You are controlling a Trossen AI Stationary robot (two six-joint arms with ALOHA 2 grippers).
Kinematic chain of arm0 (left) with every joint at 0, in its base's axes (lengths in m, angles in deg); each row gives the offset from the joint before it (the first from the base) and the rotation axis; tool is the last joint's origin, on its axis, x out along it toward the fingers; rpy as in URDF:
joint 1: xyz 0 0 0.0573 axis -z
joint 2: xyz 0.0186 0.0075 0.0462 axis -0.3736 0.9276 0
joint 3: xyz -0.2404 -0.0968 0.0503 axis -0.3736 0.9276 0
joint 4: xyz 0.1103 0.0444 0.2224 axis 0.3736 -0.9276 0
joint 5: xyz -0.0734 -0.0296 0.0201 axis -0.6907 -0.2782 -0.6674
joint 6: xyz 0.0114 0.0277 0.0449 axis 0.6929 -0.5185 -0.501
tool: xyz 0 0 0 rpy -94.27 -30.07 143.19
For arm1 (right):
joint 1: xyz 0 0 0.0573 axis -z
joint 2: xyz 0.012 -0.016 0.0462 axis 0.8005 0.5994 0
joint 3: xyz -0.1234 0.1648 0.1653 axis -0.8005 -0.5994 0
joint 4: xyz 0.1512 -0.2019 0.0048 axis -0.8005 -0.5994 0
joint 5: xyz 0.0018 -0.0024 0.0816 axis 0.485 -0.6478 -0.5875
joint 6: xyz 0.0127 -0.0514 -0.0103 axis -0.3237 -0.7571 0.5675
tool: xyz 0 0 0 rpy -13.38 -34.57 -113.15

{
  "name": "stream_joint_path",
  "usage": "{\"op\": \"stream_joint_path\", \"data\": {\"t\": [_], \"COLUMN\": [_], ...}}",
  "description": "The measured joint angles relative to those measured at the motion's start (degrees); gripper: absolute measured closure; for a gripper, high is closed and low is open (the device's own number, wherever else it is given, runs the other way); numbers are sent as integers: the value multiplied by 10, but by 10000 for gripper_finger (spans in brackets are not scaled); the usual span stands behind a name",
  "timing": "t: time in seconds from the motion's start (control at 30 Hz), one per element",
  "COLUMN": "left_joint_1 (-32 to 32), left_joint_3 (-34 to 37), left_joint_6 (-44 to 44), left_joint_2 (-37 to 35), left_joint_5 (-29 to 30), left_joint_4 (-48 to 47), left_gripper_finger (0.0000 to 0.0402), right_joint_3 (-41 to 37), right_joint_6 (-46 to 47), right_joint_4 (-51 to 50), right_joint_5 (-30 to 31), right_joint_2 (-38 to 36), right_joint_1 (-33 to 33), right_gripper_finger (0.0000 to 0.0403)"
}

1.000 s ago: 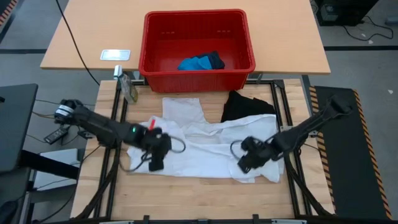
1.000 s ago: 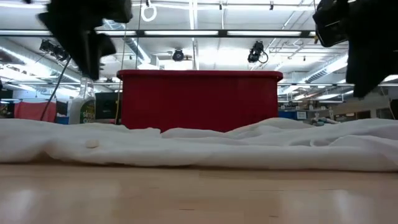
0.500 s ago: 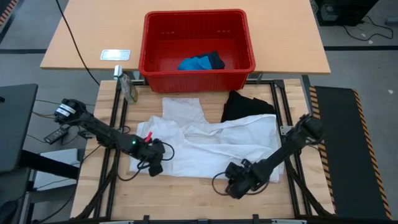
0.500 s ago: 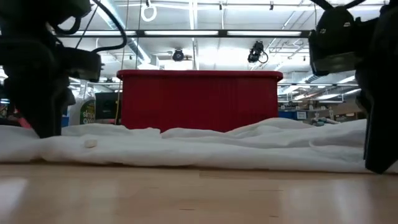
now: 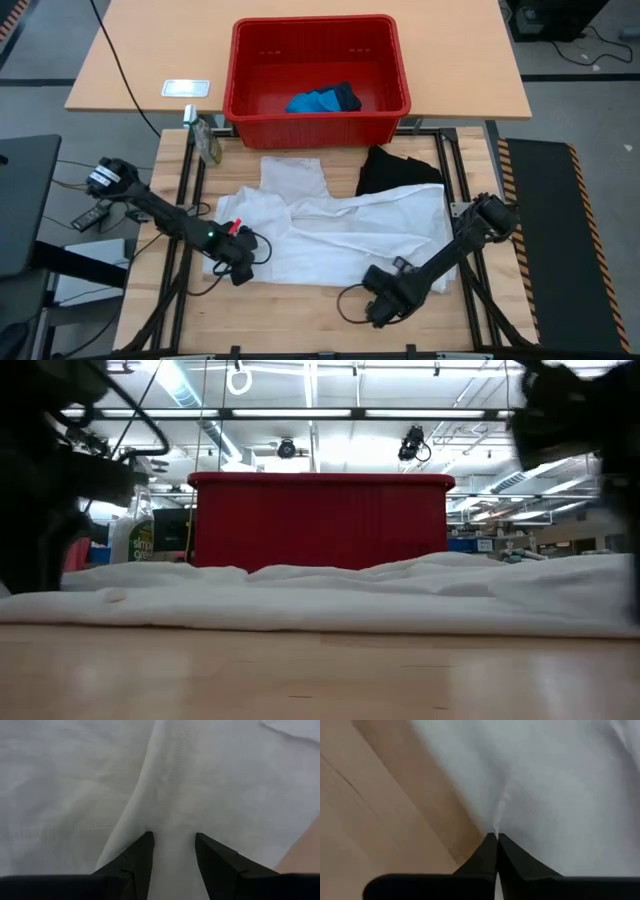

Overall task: Fold laundry
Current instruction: Fold the white polo shirt on the table

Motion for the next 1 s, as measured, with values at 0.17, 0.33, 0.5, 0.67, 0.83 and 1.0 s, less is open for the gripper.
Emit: {"op": "stream_joint_path", "data": {"t": [0.17,0.33,0.5,0.67,0.83,1.0], "left_joint_1": [42,78,98,114,132,144], "left_joint_3": [3,3,4,4,4,3], "left_joint_6": [33,72,95,102,100,84], "left_joint_2": [0,1,1,1,1,2], "left_joint_5": [0,2,-3,-5,-5,-10], "left_joint_4": [-35,-37,-35,-33,-35,-41], "left_gripper_finger": [247,247,247,247,247,247], "right_joint_3": [0,0,0,0,0,0], "right_joint_6": [44,108,178,261,323,367], "right_joint_4": [-85,-176,-253,-300,-314,-307], "right_joint_5": [-52,-69,-92,-139,-213,-246], "right_joint_2": [-25,-70,-111,-127,-127,-127], "right_joint_1": [-46,-99,-141,-192,-242,-261], "right_gripper_finger": [396,398,400,401,402,400]}}
